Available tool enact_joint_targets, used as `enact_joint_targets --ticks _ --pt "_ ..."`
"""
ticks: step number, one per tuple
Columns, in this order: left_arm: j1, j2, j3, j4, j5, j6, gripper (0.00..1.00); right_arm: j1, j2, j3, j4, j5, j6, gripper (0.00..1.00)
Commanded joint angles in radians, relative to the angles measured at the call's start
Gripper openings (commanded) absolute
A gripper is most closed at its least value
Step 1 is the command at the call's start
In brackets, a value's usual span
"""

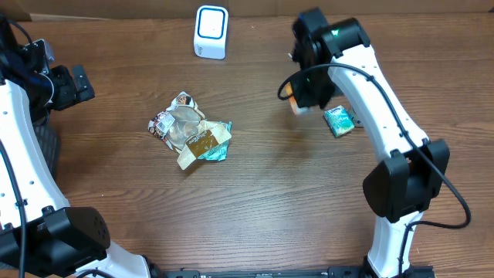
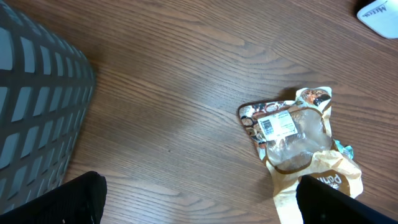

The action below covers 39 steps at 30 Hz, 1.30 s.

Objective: Scan the item barcode
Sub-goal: 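Carry the orange pack right and set it beside the jar, release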

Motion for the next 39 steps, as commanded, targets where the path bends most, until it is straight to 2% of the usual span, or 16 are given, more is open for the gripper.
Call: enact_joint_targets --ticks 1,6,11,12,13,15,16,17,18,19,23,29,31,33,37,39 --pt "-0.009 0.003 -0.002 0.001 0.003 0.022 1.00 -0.056 0.008 -0.132 0.041 -0.031 0.014 0.04" --pt "-0.009 0.003 -0.002 0.001 0.003 0.022 1.00 -0.137 0.008 -0.258 0.130 -0.027 0.014 0.04" --pt "-0.009 0.003 -0.002 0.001 0.003 0.022 1.00 -0.203 0.008 -0.283 0.177 -0.027 0.014 0.04" --pt "-0.009 0.003 -0.002 0.001 0.003 0.022 1.00 -0.212 0.008 -0.283 0.178 -0.027 0.012 0.05" --pt "-0.009 0.003 -0.002 0.001 0.003 0.022 1.00 -0.222 0.008 -0.283 0.181 -0.023 0.010 0.11" --pt "-0.009 0.003 -0.002 0.001 0.003 0.022 1.00 -0.228 0.008 -0.283 0.180 -0.010 0.010 0.12" --pt "-0.009 0.003 -0.002 0.001 0.003 0.022 1.00 -0.230 0.008 -0.283 0.179 0.000 0.010 0.15" --pt "-0.009 0.003 -0.002 0.001 0.003 0.023 1.00 -0.232 0.008 -0.283 0.179 0.011 0.011 0.26" --pt "-0.009 0.003 -0.002 0.001 0.003 0.022 1.00 -0.233 0.008 -0.282 0.180 0.011 0.010 0.49" --pt "-0.009 0.003 -0.002 0.001 0.003 0.023 1.00 -0.233 0.008 -0.281 0.180 0.011 0.010 0.56" --pt "-0.009 0.003 -0.002 0.001 0.003 0.022 1.00 -0.233 0.008 -0.262 0.170 0.010 0.011 0.67" --pt "-0.009 0.003 -0.002 0.001 0.003 0.022 1.00 -0.209 0.008 -0.132 0.074 -0.075 0.011 0.75" --pt "-0.009 0.003 -0.002 0.001 0.003 0.022 1.00 -0.194 0.008 -0.081 0.050 -0.177 0.011 0.90" --pt "-0.009 0.003 -0.002 0.001 0.003 0.022 1.00 -0.179 0.008 -0.048 0.050 -0.310 0.011 0.99" --pt "-0.009 0.003 -0.002 0.001 0.003 0.022 1.00 -0.148 0.008 -0.061 0.167 -0.679 0.019 1.00" --pt "-0.009 0.003 -0.002 0.001 0.003 0.022 1.00 -0.122 0.008 -0.089 0.247 -0.780 0.028 1.00"
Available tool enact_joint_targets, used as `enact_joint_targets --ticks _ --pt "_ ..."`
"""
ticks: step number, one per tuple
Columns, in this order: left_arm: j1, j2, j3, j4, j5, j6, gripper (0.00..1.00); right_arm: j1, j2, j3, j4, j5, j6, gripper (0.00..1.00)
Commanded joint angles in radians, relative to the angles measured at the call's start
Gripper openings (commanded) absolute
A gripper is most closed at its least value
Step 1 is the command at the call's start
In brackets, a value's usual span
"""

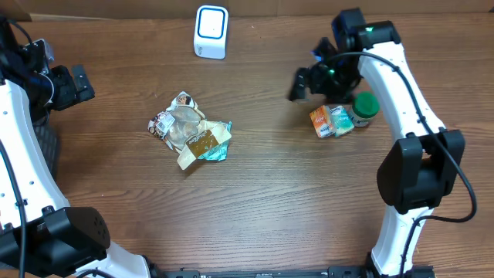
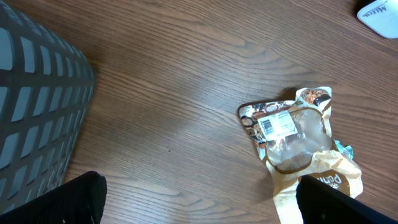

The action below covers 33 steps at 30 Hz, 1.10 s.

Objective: Scan the item barcode
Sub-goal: 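Carry the orange pack right and set it beside the jar, release, then reach the right gripper to the brown snack bag and grasp it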

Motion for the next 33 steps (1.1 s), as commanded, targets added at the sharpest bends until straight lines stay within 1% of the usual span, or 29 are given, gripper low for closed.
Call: enact_joint_targets --ticks 1,5,8,14,16,18,20,24,26,33 --pt "-0.009 0.003 -0.002 0.000 0.004 0.022 1.00 0.050 -0.013 -0.032 0.086 -0.297 0.053 1.00" --pt "-0.009 0.003 -0.002 0.000 0.004 0.022 1.00 0.132 -0.012 -0.102 0.210 -0.243 0.173 1.00" --pt "-0.009 0.003 -0.002 0.000 0.004 0.022 1.00 0.212 -0.012 -0.158 0.331 -0.197 0.227 0.95" --pt "-0.009 0.003 -0.002 0.000 0.004 0.022 1.00 0.344 -0.011 -0.217 0.572 0.033 0.248 0.94" --pt "-0.009 0.003 -0.002 0.000 0.004 0.022 1.00 0.376 -0.010 -0.231 0.649 0.074 0.218 0.95" --pt "-0.009 0.003 -0.002 0.000 0.004 0.022 1.00 0.404 0.005 -0.233 0.738 0.076 0.161 0.96" --pt "-0.009 0.003 -0.002 0.000 0.004 0.022 1.00 0.411 0.022 -0.233 0.797 0.070 0.143 0.96" --pt "-0.009 0.003 -0.002 0.000 0.004 0.022 1.00 0.408 0.072 -0.233 0.890 0.004 0.143 0.96" --pt "-0.009 0.003 -0.002 0.000 0.004 0.022 1.00 0.403 0.121 -0.233 0.937 -0.072 0.152 0.93" --pt "-0.009 0.003 -0.002 0.000 0.004 0.022 1.00 0.405 0.208 -0.232 0.917 -0.177 0.179 0.93"
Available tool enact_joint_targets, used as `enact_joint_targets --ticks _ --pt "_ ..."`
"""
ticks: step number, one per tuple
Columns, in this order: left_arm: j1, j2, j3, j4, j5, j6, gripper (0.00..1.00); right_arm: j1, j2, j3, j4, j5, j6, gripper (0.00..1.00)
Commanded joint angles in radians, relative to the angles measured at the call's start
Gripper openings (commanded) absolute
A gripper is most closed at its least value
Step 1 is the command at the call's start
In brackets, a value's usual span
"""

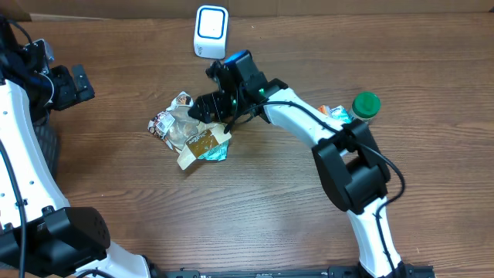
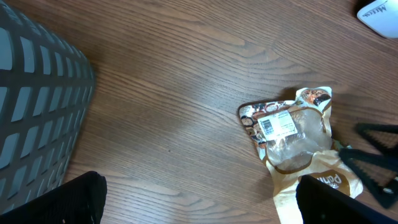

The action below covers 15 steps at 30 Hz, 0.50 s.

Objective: Scan the item barcode
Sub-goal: 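Reach the right gripper to the brown snack bag and grasp it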

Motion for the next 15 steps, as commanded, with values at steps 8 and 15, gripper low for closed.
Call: enact_joint_targets --ticks 8,15 --pt "-0.009 0.003 -0.002 0.001 0.004 0.022 1.00 0.034 0.046 -0.005 -0.122 -0.121 0.015 0.89" --pt "-0.009 0.003 -0.002 0.001 0.004 0.022 1.00 0.077 0.093 -0.005 -0.095 -0.015 0.119 0.89"
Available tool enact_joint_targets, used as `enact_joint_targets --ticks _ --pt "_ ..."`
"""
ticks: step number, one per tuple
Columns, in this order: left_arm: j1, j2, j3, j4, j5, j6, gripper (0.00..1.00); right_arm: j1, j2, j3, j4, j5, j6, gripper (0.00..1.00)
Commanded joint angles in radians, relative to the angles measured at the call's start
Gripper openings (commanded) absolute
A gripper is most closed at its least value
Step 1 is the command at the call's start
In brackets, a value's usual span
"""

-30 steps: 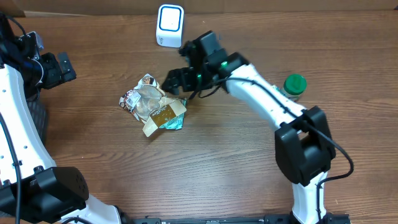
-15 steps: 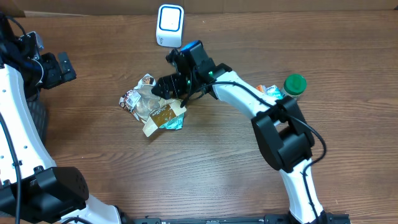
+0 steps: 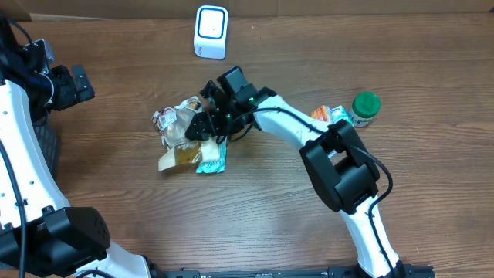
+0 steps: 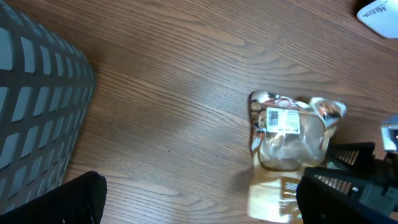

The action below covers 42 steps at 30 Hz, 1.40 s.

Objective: Scan the item barcode
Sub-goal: 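Reach the right gripper to the brown snack bag and grasp it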

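The crumpled snack bag (image 3: 184,137) lies left of the table's middle, its white barcode label (image 4: 281,118) facing up in the left wrist view. My right gripper (image 3: 204,128) reaches across from the right and is shut on the bag's right edge; its ribbed black fingers (image 4: 349,153) show beside the bag (image 4: 289,140). The white scanner (image 3: 211,32) stands at the back, with only its corner (image 4: 379,9) visible from the wrist. My left gripper (image 3: 71,85) hangs open at the far left, well away from the bag, with nothing between its fingers (image 4: 71,198).
A grey mesh basket (image 4: 34,106) stands at the left edge. Orange and teal packets (image 3: 327,115) and a green-lidded jar (image 3: 366,106) sit at the right, behind the right arm.
My right gripper has shut on the bag's right edge. The bag has shifted and turned, with its lower end now further left. The left arm has not moved.
My right gripper first held an orange packet near the teal packet at the right. Then it was open and the packet lay by the jar. After that it was open over the snack bag, and now it grips the bag, which has shifted.
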Motion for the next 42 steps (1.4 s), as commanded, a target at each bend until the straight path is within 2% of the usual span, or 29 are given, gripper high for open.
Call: enact_joint_targets --ticks 1,7,10,14,21,24,26,28,29,31,38,42 --pt "-0.009 0.003 -0.002 0.000 0.004 0.022 1.00 0.020 0.047 0.000 0.016 0.061 0.077 0.89" --pt "-0.009 0.003 -0.002 0.000 0.004 0.022 1.00 0.027 0.050 0.000 0.061 0.061 0.252 0.86" --pt "-0.009 0.003 -0.002 0.000 0.004 0.022 1.00 0.048 0.052 0.000 0.054 0.069 0.252 0.85" --pt "-0.009 0.003 -0.002 0.000 0.004 0.023 1.00 0.072 0.054 -0.004 0.045 0.131 0.256 0.77" --pt "-0.009 0.003 -0.002 0.000 0.004 0.023 1.00 0.080 0.055 -0.008 0.041 0.146 0.274 0.49" --pt "-0.009 0.003 -0.002 0.000 0.004 0.022 1.00 0.086 0.055 -0.008 0.035 0.144 0.274 0.44" --pt "-0.009 0.003 -0.002 0.000 0.004 0.022 1.00 0.088 0.055 -0.008 0.036 0.144 0.274 0.37" --pt "-0.009 0.003 -0.002 0.000 0.004 0.022 1.00 0.088 0.055 -0.008 0.040 0.145 0.274 0.24" --pt "-0.009 0.003 -0.002 0.000 0.004 0.022 1.00 0.085 0.055 -0.008 0.042 0.144 0.274 0.14" --pt "-0.009 0.003 -0.002 0.000 0.004 0.022 1.00 0.078 0.055 -0.007 0.042 0.143 0.274 0.04" --pt "-0.009 0.003 -0.002 0.000 0.004 0.022 1.00 0.004 0.016 0.013 0.030 -0.064 0.258 0.04" --pt "-0.009 0.003 -0.002 0.000 0.004 0.022 1.00 -0.055 -0.089 0.013 0.008 -0.240 0.121 0.04"
